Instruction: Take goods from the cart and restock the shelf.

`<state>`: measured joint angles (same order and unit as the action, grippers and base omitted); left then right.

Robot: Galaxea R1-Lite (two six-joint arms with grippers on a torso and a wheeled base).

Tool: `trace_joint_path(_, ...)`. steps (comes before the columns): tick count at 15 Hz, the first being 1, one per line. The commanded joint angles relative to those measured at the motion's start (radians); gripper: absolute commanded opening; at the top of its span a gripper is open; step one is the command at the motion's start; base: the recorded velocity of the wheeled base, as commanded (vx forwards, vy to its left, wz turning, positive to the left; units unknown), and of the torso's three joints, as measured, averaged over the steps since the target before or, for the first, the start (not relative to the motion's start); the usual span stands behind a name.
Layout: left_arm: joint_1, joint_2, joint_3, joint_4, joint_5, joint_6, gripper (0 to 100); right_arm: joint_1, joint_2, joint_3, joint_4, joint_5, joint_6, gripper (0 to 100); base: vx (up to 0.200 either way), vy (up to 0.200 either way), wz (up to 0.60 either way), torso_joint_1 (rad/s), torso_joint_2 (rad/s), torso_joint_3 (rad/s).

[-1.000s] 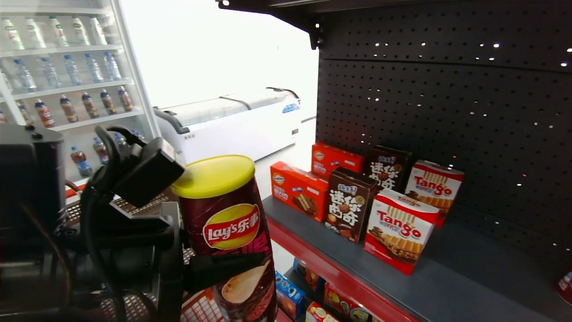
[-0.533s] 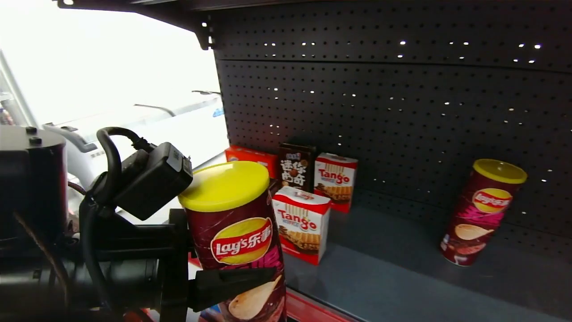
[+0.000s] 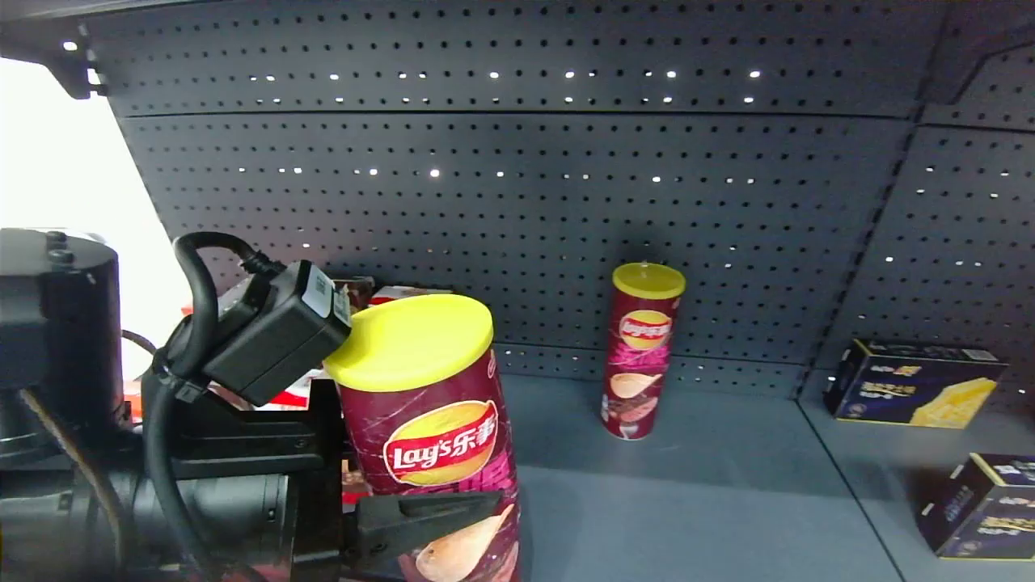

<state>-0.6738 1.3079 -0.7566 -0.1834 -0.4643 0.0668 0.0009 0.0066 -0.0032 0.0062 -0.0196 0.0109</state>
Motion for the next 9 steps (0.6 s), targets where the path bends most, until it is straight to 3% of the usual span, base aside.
trace_joint_path(1, 0.0, 0.002, 0.0, -0.001, 0.001, 0.001, 0, -0.001, 0.001, 0.0, 0.0, 0.0, 0.0, 100, 0.0, 0.0, 0.0, 0.0, 0.0, 0.0)
trace_joint_path(9, 0.007, 0.002, 0.0, -0.001, 0.001, 0.001, 0, 0.001, 0.001, 0.0, 0.0, 0.0, 0.0, 100, 0.0, 0.0, 0.0, 0.0, 0.0, 0.0)
